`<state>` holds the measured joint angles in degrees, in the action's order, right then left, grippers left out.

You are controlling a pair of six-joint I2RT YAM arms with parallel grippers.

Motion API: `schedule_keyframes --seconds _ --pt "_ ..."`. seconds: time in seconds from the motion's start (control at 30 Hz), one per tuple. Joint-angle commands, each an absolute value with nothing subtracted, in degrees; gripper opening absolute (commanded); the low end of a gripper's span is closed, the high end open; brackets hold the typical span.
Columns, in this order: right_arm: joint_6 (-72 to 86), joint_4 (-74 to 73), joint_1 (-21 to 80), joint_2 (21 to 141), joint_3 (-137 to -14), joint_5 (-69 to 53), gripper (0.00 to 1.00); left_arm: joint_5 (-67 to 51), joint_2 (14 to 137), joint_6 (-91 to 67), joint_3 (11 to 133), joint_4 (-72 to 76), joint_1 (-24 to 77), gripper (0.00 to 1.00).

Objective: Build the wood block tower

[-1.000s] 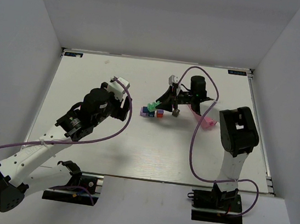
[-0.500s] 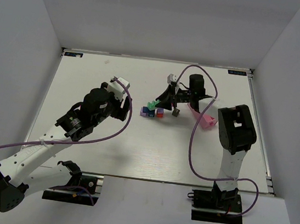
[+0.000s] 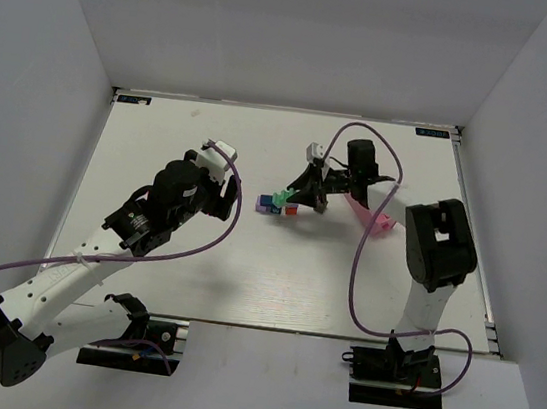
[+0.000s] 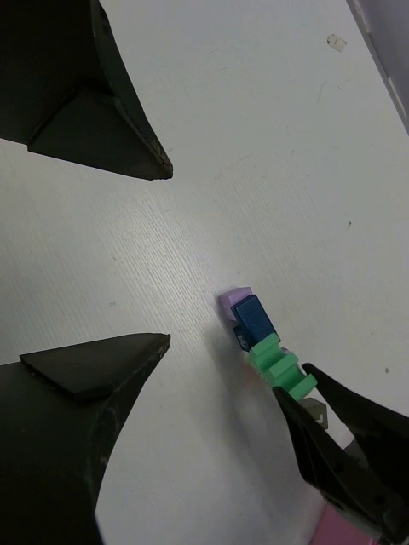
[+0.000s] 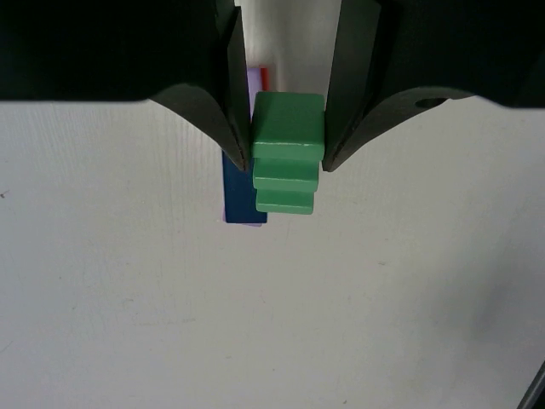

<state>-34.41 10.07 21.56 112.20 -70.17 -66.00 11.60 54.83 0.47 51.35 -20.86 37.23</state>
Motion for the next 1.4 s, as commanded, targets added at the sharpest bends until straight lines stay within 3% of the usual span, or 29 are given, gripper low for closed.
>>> schedule_keyframes --seconds 0.0,0.27,0.5,0.83,1.37 --pt "-42.3 5.0 22.4 102.6 -66.9 -66.5 0.00 11.8 54.4 0.7 51.2 -20.0 36.9 0.82" --pt "-48.4 -10.5 23.0 92.3 -57.8 -63.1 0.00 10.7 53.9 0.7 51.2 -20.0 36.9 0.82" --pt "-49.2 -13.4 23.3 84.4 -51.8 -60.1 0.00 4.3 54.5 0.2 50.6 -18.7 36.9 0.82" --pt "-53.5 -15.4 23.7 86.3 -46.2 -59.9 0.00 3.7 54.0 0.2 50.1 -18.2 36.9 0.82" --pt "-54.3 -26.8 25.7 95.8 -57.7 -50.7 0.00 2.6 54.0 0.7 50.1 -18.2 36.9 0.82"
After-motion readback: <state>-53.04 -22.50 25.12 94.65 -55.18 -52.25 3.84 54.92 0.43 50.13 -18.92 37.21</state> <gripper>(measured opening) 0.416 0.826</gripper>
